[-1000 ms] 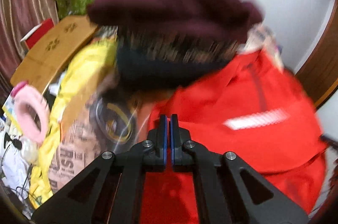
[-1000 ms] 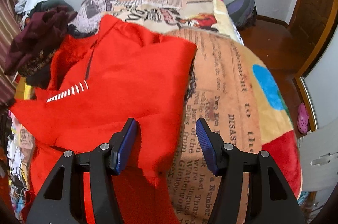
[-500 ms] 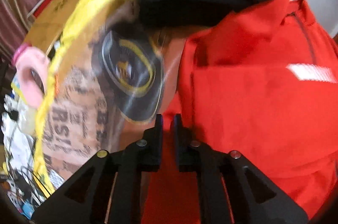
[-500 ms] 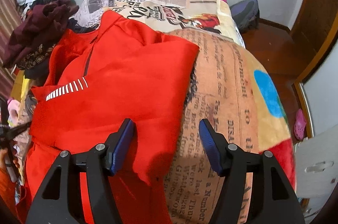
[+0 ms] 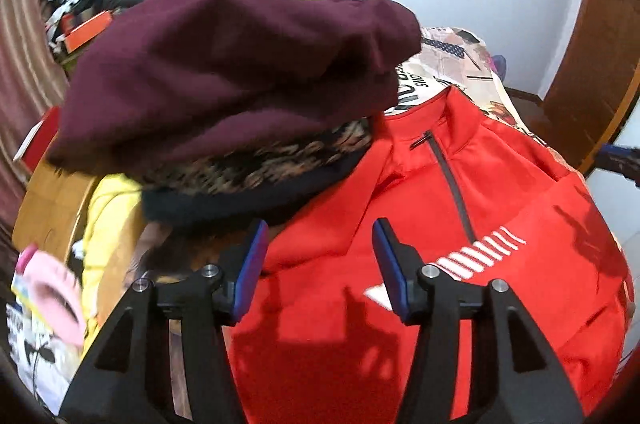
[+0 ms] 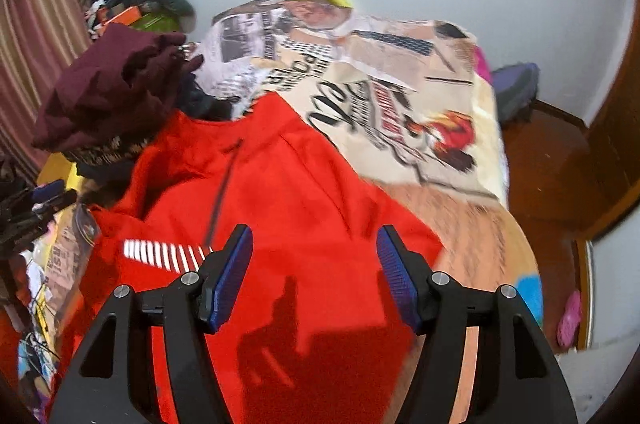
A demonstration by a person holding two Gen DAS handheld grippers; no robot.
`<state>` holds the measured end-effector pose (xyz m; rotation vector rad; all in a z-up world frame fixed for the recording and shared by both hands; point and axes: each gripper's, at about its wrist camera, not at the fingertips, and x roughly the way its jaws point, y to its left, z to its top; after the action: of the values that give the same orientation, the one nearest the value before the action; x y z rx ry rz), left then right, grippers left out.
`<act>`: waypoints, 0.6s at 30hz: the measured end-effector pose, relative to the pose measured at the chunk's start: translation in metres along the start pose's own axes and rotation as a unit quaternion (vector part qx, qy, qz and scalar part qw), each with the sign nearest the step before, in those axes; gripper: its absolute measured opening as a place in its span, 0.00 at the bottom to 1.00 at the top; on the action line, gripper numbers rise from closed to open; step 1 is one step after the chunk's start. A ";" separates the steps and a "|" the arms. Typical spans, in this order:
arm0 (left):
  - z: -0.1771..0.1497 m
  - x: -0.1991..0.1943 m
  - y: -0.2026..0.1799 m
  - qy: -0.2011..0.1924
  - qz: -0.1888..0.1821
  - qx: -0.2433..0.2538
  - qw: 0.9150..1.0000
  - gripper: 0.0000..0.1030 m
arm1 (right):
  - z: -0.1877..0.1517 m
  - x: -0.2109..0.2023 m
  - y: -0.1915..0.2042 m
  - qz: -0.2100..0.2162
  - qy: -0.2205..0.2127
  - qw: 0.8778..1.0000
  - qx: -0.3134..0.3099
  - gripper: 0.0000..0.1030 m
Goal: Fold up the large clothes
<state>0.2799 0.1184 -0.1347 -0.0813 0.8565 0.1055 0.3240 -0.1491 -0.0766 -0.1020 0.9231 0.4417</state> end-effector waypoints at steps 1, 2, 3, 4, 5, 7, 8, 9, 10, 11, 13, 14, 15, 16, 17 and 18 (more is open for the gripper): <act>0.003 0.011 -0.004 0.002 0.004 0.006 1.000 0.52 | 0.005 0.005 0.001 0.002 0.003 1.000 -0.003 0.59; 0.004 0.018 -0.007 0.003 0.007 0.010 1.000 0.52 | 0.014 0.015 0.003 0.005 0.008 1.000 -0.007 0.59; 0.006 0.026 -0.009 0.004 0.012 0.014 1.000 0.52 | 0.019 0.021 0.005 0.006 0.011 1.000 -0.010 0.59; 0.007 0.037 -0.011 0.009 0.013 0.016 1.000 0.52 | 0.026 0.031 0.006 0.009 0.017 1.000 -0.015 0.59; 0.007 0.048 -0.011 0.017 0.011 0.016 1.000 0.52 | 0.033 0.041 0.008 0.013 0.023 0.999 -0.019 0.59; 0.008 0.072 -0.011 0.035 0.013 0.013 0.999 0.52 | 0.045 0.063 0.010 0.015 0.042 0.999 -0.029 0.59; 0.008 0.079 -0.010 0.039 0.014 0.014 0.999 0.52 | 0.049 0.071 0.010 0.011 0.050 0.998 -0.035 0.59; 0.008 0.088 -0.011 0.041 0.016 0.015 0.999 0.52 | 0.055 0.086 0.011 0.002 0.062 0.997 -0.044 0.59; 0.008 0.094 -0.012 0.043 0.019 0.016 0.999 0.52 | 0.058 0.097 0.012 -0.007 0.067 0.996 -0.051 0.59; 0.008 0.098 -0.012 0.042 0.021 0.017 0.999 0.52 | 0.061 0.105 0.013 -0.017 0.071 0.996 -0.058 0.59; 0.009 0.107 -0.013 0.036 0.025 0.019 0.999 0.52 | 0.064 0.127 0.016 -0.035 0.081 0.993 -0.080 0.59; 0.009 0.109 -0.014 0.033 0.027 0.019 0.999 0.52 | 0.065 0.135 0.017 -0.040 0.086 0.992 -0.087 0.59; 0.009 0.112 -0.014 0.032 0.025 0.016 0.999 0.52 | 0.066 0.140 0.018 -0.043 0.090 0.991 -0.090 0.59; 0.009 0.115 -0.013 0.033 0.020 0.013 0.999 0.52 | 0.065 0.149 0.019 -0.041 0.096 0.990 -0.090 0.59; 0.009 0.118 -0.013 0.035 0.015 0.009 0.999 0.50 | 0.065 0.153 0.019 -0.035 0.102 0.990 -0.087 0.59; 0.009 0.120 -0.012 0.037 0.011 0.005 0.999 0.40 | 0.064 0.159 0.020 -0.029 0.107 0.990 -0.083 0.58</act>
<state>0.3667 0.1145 -0.2195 -0.0663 0.9314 0.1195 0.4465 -0.0623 -0.1618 -0.3325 1.0903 0.4591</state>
